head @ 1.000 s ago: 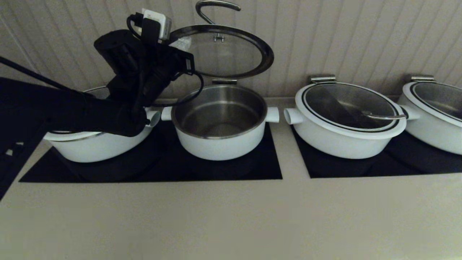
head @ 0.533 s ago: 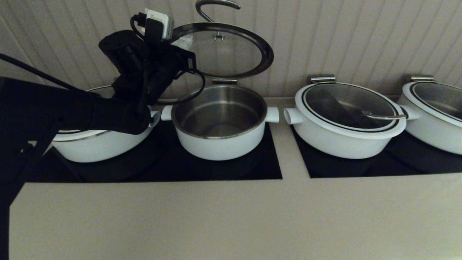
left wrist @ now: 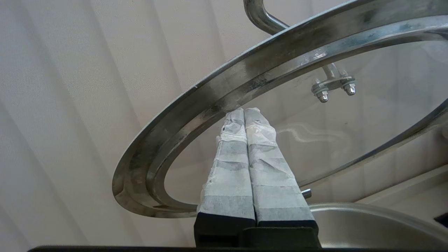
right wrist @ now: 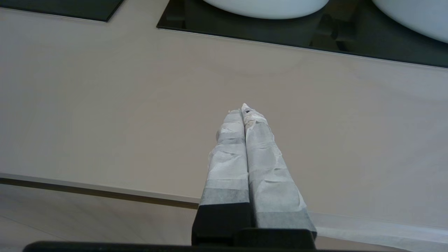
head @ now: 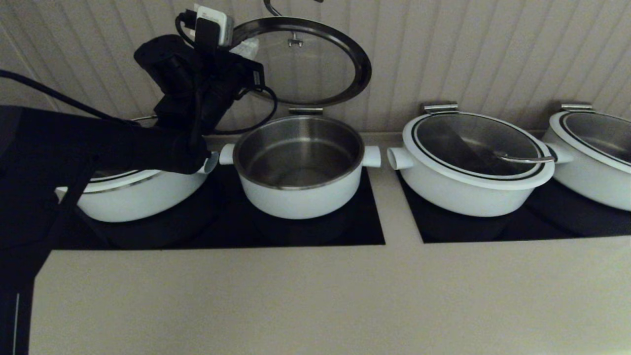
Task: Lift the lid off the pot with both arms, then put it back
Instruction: Open the pot lid completely
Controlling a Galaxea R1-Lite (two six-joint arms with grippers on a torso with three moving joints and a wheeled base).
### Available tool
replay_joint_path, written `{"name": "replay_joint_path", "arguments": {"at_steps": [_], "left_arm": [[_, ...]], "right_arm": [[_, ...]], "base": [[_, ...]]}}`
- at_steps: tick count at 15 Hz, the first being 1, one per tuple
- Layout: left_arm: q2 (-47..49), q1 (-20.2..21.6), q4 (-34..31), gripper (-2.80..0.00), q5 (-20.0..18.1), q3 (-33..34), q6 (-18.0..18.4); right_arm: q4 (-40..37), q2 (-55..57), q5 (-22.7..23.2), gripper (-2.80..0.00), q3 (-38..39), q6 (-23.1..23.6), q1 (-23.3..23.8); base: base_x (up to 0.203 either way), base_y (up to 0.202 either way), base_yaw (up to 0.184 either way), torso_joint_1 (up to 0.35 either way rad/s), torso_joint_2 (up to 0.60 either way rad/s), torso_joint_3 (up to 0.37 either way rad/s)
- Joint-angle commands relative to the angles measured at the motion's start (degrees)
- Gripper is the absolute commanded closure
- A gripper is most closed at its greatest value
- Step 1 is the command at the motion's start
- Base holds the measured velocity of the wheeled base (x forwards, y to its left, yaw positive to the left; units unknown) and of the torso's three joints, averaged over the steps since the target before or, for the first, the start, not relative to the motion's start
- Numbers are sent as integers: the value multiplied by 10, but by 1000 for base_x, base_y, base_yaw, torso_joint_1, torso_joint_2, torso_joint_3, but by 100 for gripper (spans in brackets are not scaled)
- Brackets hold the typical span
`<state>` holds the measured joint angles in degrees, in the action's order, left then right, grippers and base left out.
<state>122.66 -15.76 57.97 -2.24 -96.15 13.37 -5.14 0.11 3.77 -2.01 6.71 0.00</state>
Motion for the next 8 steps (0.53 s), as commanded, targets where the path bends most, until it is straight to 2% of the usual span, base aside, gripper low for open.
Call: {"name": "replay_joint_path", "arguments": {"at_steps": [1,5,8], "left_arm": [[-2,0,6,0,1,-1,1],[-13,0,6,0,1,10,5],[-23,0,7,0,0,28,22]], "right_arm": [[0,1,0,0,0,1,0],[0,0,0,0,0,1,0],[0,0,1,0,0,1,0]], "base": [[0,0,0,0,0,0],[0,0,0,0,0,0],[0,0,0,0,0,0]]}}
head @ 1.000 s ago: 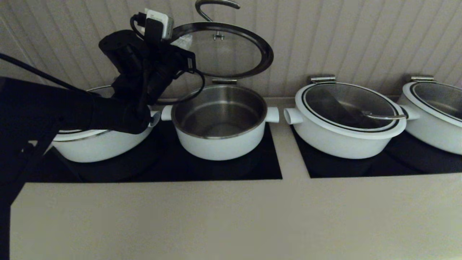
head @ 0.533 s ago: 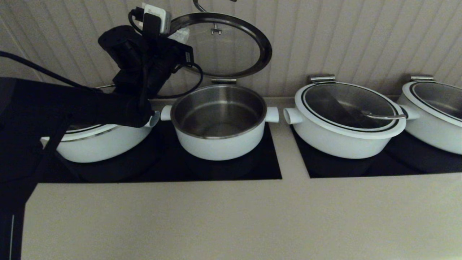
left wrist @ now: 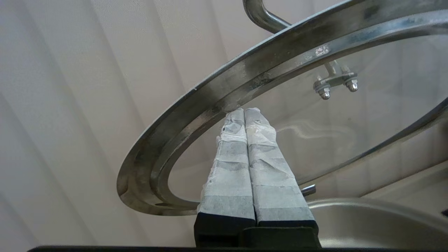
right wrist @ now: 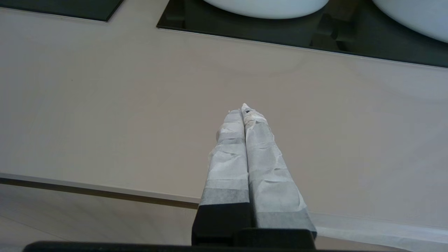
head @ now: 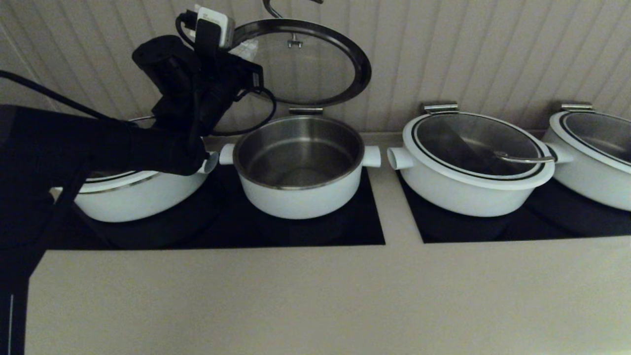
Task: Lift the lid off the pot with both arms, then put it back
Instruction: Open the pot lid completely, then close the pot lid
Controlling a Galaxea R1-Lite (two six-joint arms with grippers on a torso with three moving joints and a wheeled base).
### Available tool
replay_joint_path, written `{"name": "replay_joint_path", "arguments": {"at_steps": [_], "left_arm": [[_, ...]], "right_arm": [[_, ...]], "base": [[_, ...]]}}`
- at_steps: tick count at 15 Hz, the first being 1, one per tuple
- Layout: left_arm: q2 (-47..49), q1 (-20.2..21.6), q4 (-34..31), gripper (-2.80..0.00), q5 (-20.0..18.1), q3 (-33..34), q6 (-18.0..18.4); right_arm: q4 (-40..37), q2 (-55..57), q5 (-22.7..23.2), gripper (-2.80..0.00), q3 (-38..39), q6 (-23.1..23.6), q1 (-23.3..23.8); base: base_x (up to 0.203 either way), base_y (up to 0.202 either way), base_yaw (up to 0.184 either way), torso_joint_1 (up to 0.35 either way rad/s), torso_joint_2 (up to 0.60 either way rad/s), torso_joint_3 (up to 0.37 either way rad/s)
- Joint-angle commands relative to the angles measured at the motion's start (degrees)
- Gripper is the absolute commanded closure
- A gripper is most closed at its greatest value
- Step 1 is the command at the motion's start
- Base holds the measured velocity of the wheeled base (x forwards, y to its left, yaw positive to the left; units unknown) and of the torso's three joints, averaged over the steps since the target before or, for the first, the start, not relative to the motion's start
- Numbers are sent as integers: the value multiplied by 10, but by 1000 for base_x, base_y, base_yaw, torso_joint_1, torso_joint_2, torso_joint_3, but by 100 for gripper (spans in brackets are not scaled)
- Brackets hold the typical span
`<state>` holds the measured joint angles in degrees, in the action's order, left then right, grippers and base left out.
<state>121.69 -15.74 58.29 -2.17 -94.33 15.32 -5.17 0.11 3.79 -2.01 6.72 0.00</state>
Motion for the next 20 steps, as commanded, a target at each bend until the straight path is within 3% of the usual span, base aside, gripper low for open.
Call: {"name": "replay_joint_path", "arguments": {"at_steps": [1,9,13,17,20], "left_arm": [[-20,-1,3,0,-1,23,3],[-95,-1,3,0,-4,167,4],[-136,-1,-16,0,-4,205,4],[-166,3,-96,0,-5,188,5],[-166,3,-163,0,-6,124,6]], "right_arm": [[0,0,0,0,0,1,0],[0,0,0,0,0,1,0],[1,1,1,0,0,1,0],[1,1,0,0,0,1,0],[1,0,0,0,0,1,0]], "base": [[0,0,0,0,0,0],[0,0,0,0,0,0],[0,0,0,0,0,0],[0,0,0,0,0,0],[0,0,0,0,0,0]]}}
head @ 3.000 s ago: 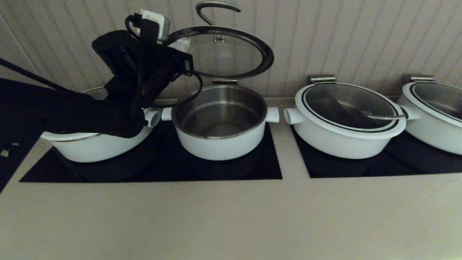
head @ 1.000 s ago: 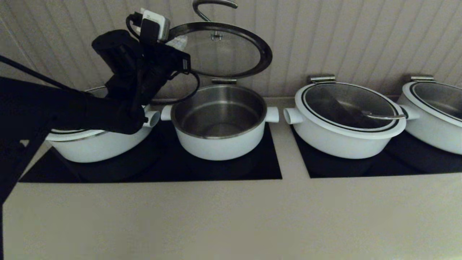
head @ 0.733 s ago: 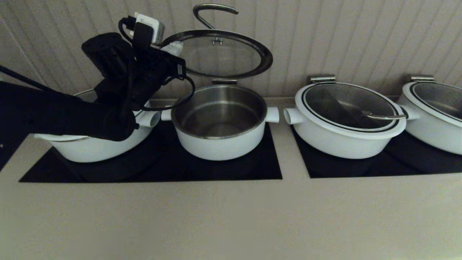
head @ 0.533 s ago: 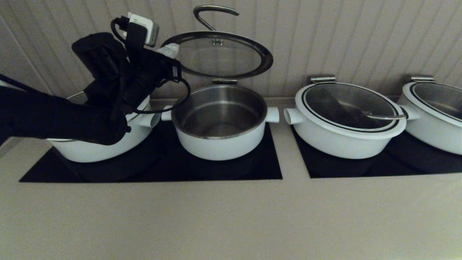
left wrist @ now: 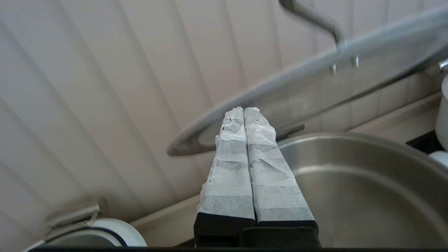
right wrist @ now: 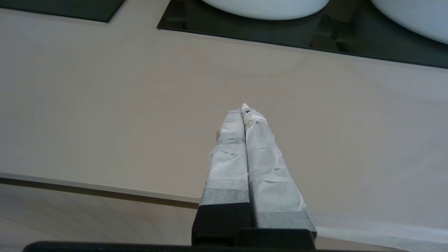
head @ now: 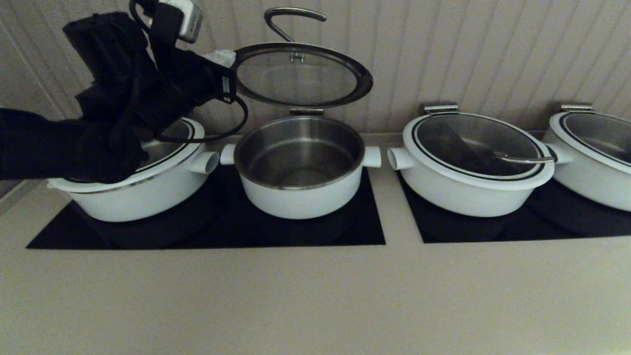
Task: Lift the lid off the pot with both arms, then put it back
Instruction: Close the pot lid
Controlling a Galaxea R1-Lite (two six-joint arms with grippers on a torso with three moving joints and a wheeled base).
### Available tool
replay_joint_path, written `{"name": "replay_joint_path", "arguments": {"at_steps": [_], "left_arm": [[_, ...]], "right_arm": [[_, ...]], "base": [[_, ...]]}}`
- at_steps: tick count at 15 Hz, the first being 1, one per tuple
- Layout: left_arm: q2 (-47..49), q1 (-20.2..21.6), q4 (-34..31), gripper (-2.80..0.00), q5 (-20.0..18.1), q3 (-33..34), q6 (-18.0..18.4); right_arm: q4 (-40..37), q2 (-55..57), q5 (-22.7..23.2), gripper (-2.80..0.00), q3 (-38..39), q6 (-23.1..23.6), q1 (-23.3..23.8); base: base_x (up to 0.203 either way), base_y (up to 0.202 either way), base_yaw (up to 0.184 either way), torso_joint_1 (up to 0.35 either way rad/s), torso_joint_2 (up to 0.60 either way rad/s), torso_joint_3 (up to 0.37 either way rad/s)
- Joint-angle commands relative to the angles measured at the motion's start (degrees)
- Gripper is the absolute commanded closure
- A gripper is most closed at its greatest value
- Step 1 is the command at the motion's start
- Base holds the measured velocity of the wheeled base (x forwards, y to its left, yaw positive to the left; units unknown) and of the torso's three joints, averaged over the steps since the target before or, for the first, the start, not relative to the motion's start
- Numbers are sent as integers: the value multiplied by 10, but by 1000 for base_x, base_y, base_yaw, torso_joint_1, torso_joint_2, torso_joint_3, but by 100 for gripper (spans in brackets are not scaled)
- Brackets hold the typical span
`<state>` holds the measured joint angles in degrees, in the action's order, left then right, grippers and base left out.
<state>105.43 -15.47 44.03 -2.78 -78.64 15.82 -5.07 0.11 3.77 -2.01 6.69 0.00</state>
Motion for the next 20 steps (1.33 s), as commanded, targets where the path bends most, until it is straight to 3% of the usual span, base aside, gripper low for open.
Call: {"name": "replay_joint_path", "arguments": {"at_steps": [1,5,8,11,13,16,20], "left_arm": [[-1,1,-49,0,0,-63,1],[17,1,-175,0,-1,-183,4],[22,1,-229,0,-2,-200,5],[26,1,-243,0,-14,-200,5],[32,9,-243,0,-57,-200,29],[48,10,-259,0,-66,-201,66],[63,11,-265,0,-76,-201,70]], "right_arm": [[0,0,0,0,0,1,0],[0,0,0,0,0,1,0],[-1,0,0,0,0,1,0],[-1,0,0,0,0,1,0],[-1,0,0,0,0,1,0],[-1,0,1,0,0,1,0],[-1,0,1,0,0,1,0]], "base": [[0,0,0,0,0,0],[0,0,0,0,0,0],[0,0,0,0,0,0],[0,0,0,0,0,0],[0,0,0,0,0,0],[0,0,0,0,0,0],[0,0,0,0,0,0]]}}
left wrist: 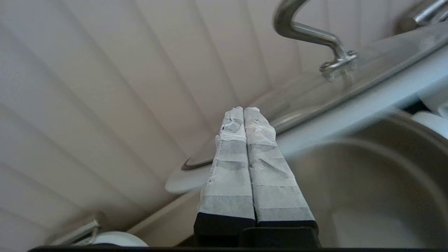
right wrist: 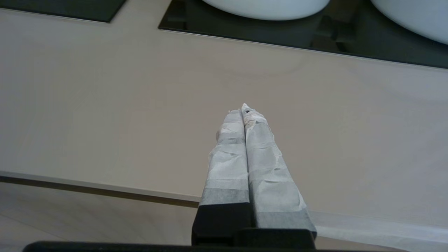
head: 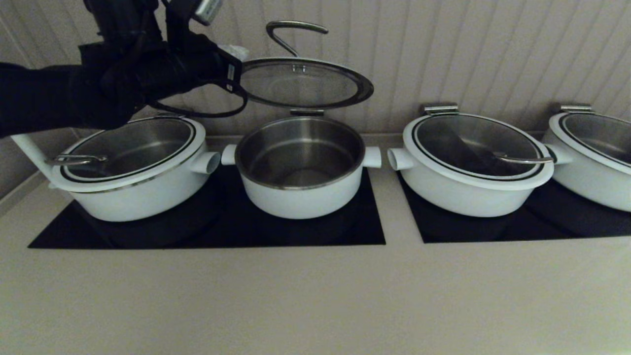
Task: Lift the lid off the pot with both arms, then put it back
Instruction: Close the pot lid
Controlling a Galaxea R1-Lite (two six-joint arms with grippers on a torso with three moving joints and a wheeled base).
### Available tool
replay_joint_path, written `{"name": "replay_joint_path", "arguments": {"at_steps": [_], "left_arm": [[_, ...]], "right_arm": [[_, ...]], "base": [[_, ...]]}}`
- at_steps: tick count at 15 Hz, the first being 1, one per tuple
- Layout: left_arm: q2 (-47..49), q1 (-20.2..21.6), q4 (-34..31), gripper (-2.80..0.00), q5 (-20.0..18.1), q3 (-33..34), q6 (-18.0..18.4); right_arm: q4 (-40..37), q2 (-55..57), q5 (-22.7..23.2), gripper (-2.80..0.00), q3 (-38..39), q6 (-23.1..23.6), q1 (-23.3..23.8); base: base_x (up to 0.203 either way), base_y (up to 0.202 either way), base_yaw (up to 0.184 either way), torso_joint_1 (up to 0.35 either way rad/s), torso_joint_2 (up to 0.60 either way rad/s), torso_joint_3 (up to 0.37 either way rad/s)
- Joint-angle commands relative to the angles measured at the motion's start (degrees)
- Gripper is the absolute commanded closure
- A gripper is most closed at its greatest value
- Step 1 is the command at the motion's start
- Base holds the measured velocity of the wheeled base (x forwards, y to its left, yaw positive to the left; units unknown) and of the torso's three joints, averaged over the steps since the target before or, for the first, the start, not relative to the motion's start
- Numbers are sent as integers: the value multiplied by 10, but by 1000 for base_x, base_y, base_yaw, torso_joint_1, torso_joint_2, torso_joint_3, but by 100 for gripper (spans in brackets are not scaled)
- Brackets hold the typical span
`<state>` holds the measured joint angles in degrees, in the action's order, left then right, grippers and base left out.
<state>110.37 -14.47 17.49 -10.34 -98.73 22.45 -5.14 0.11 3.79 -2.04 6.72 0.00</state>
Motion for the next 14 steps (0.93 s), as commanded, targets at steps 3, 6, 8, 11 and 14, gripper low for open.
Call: {"name": "replay_joint_path", "arguments": {"at_steps": [3,6,8,11,14], "left_arm": [[14,0,1,0,-1,0,30],[10,0,1,0,-1,0,30],[5,0,1,0,-1,2,30],[-4,0,0,0,-1,3,30],[-9,-1,0,0,-1,1,33]], "right_arm": [[0,0,0,0,0,1,0],[0,1,0,0,0,1,0],[0,1,0,0,0,1,0],[0,1,0,0,0,1,0],[0,1,1,0,0,1,0]], "base": [[0,0,0,0,0,0],[0,0,0,0,0,0],[0,0,0,0,0,0],[0,0,0,0,0,0],[0,0,0,0,0,0]]}}
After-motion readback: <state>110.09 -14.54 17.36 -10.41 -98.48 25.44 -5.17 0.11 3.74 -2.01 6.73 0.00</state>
